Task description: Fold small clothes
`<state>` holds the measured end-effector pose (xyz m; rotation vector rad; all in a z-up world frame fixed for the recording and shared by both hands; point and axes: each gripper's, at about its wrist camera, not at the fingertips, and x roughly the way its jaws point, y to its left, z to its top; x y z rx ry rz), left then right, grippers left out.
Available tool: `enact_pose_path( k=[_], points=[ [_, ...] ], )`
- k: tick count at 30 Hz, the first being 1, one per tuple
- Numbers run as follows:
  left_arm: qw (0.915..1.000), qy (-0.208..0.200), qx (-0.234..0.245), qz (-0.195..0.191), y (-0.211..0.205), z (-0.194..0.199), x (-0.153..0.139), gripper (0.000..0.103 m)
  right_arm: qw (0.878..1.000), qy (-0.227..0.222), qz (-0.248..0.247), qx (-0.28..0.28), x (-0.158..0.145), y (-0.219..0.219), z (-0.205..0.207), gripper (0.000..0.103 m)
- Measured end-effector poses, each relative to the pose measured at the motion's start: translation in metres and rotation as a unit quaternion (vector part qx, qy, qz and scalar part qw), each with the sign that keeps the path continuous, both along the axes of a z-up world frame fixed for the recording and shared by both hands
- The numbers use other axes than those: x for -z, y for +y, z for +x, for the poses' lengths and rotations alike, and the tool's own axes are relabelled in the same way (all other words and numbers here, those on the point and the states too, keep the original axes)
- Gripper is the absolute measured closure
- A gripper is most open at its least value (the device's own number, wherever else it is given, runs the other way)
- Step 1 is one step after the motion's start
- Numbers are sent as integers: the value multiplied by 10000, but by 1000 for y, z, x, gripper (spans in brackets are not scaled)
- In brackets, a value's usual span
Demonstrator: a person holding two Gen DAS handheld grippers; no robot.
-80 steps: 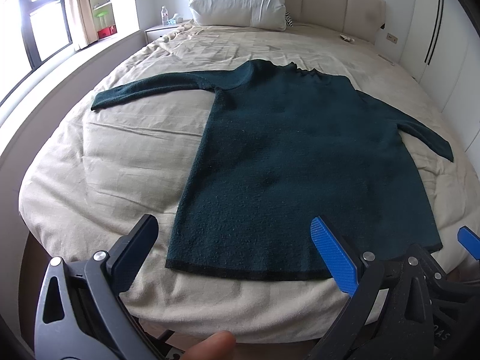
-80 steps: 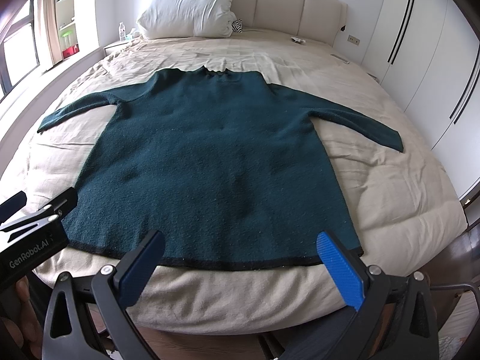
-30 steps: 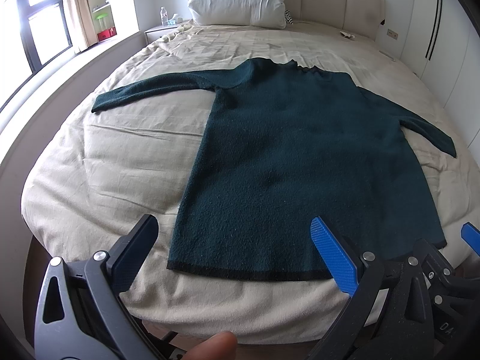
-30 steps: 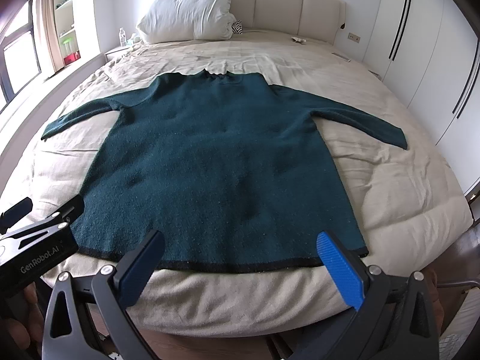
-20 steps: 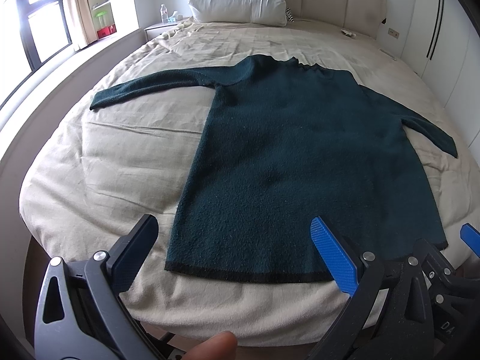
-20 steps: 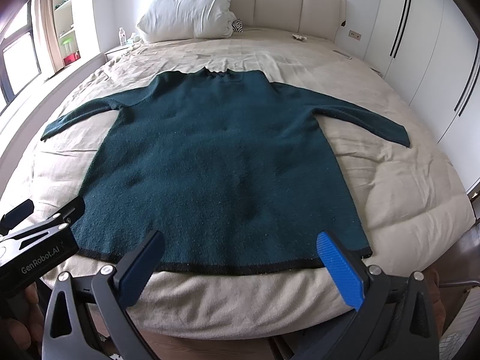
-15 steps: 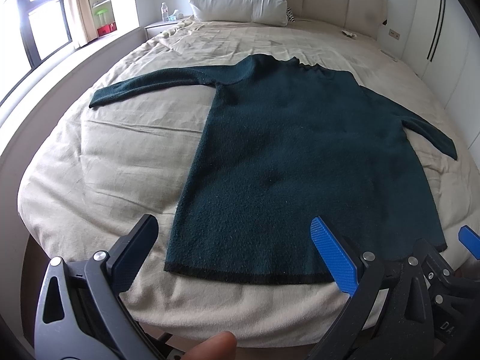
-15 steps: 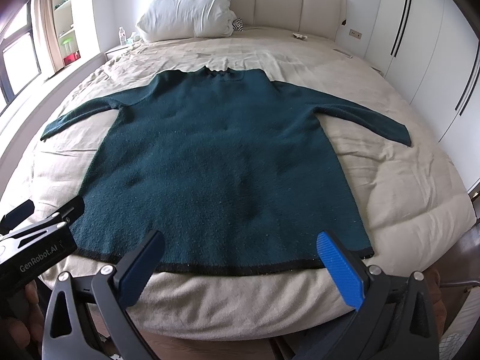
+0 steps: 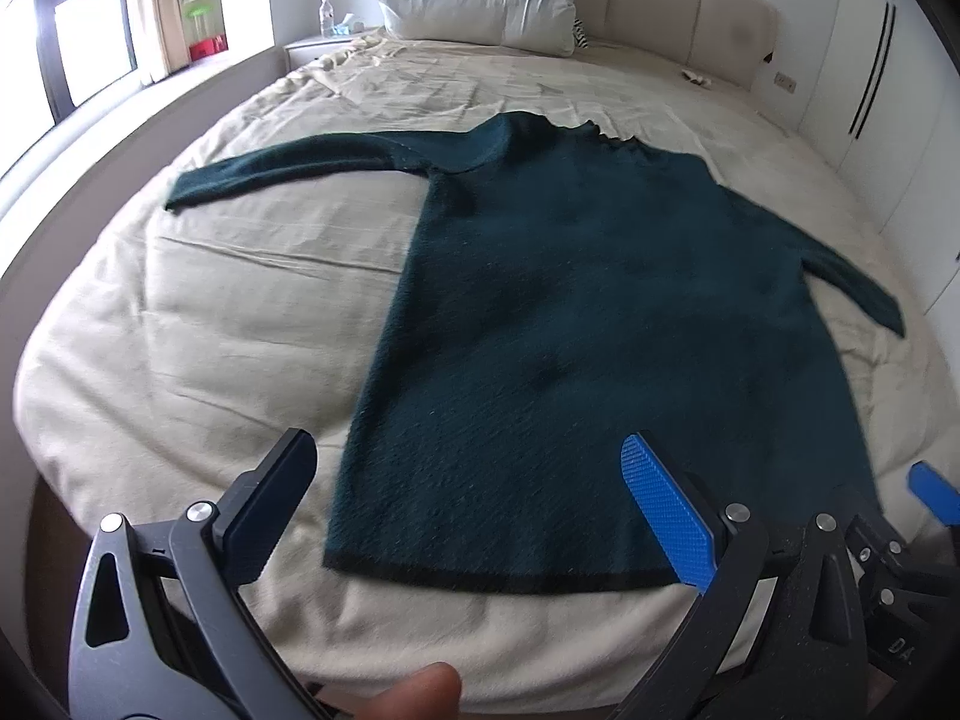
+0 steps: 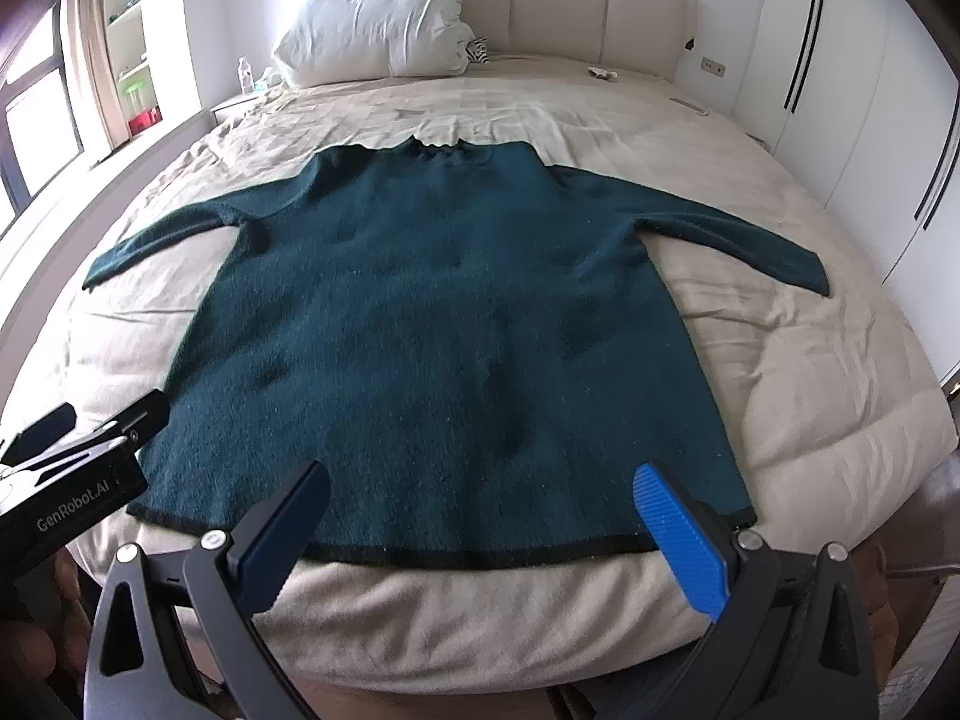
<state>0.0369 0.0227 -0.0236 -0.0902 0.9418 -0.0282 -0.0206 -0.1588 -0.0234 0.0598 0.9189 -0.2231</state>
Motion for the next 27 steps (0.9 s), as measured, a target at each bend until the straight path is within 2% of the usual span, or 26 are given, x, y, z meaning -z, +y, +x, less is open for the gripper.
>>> enact_pose_path(
  k=[3, 5, 8, 10, 12, 14, 15, 17, 19, 22, 23, 26, 27],
  points=[
    [9993, 13, 130, -338, 5, 12, 1, 0, 9999, -55, 133, -8, -1, -3, 5, 0],
    [9971, -70, 277, -703, 9, 21, 0, 0, 9997, -114, 236, -12, -3, -8, 9, 0],
    [9923, -523, 276, -1086, 17, 31, -8, 0, 9987, -222, 436, -103, -7, -13, 19, 0],
    [9916, -498, 417, -1117, 16, 41, -10, 0, 9979, -329, 521, -210, -12, -14, 28, 0],
    [9939, -217, 617, -892, 13, 55, -7, 0, 9970, -414, 569, -321, -15, -16, 38, 0],
    [9976, -198, 329, -575, 22, 70, -9, 0, 9963, -466, 597, -400, -17, -17, 52, 0],
    [9981, -249, 104, -549, 33, 79, -11, 0, 9962, -463, 610, -414, -16, -20, 55, 0],
    [9943, -400, -147, -982, 63, 98, -17, 0, 9954, -446, 678, -501, -17, -22, 70, 0],
    [9867, -455, -495, -1481, 98, 124, -19, 0, 9945, -436, 754, -575, -19, -25, 84, 0],
    [9699, -417, -915, -2217, 150, 169, -15, 0, 9930, -493, 855, -650, -22, -31, 108, 0],
    [9601, -445, -1055, -2552, 169, 187, -11, 0, 9927, -500, 879, -659, -23, -32, 112, 0],
    [9337, -338, -1469, -3247, 222, 226, 3, 0, 9902, -563, 1049, -734, -23, -37, 139, 0],
    [9194, -286, -1689, -3541, 242, 242, 13, 0, 9898, -556, 1077, -750, -23, -38, 143, 0]
  ],
)
